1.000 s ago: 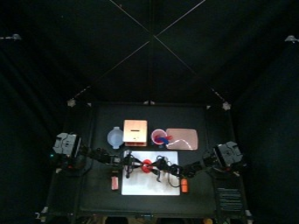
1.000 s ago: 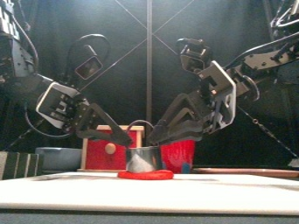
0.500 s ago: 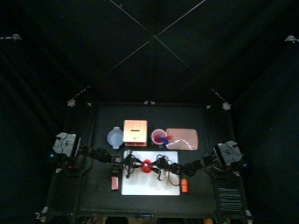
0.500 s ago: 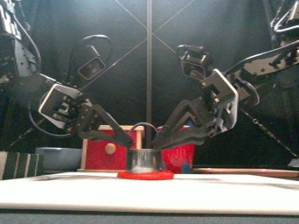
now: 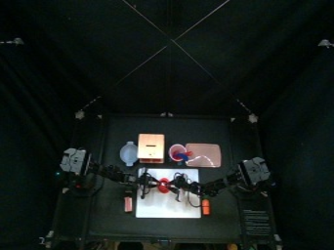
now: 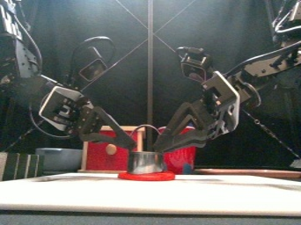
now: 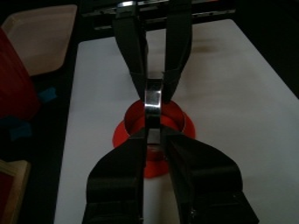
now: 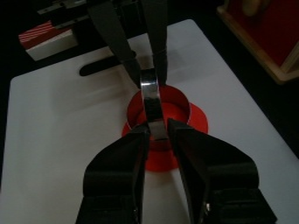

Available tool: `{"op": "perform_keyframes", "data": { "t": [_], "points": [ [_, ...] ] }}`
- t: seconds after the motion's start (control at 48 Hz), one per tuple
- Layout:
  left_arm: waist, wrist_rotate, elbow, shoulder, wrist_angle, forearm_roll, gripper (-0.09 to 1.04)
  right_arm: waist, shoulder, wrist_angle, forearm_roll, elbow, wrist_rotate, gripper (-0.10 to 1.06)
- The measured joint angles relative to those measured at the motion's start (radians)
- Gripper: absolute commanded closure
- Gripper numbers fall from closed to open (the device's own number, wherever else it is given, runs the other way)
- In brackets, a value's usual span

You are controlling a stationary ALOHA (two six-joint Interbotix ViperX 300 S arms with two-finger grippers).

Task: Get the cutter from the drawer then cut the dough then place the extra dough in the bowl
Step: Cut the dough

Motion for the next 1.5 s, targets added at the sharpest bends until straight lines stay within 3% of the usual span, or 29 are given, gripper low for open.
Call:
{"op": "perform_keyframes", "data": {
  "t": [1.5],
  "points": [
    [-0.021,0.0,-0.021,0.06,0.043,-0.026,0.37,-0.012,0.054,0.067,0.02,-0.011,0.008,0.31]
  ]
}}
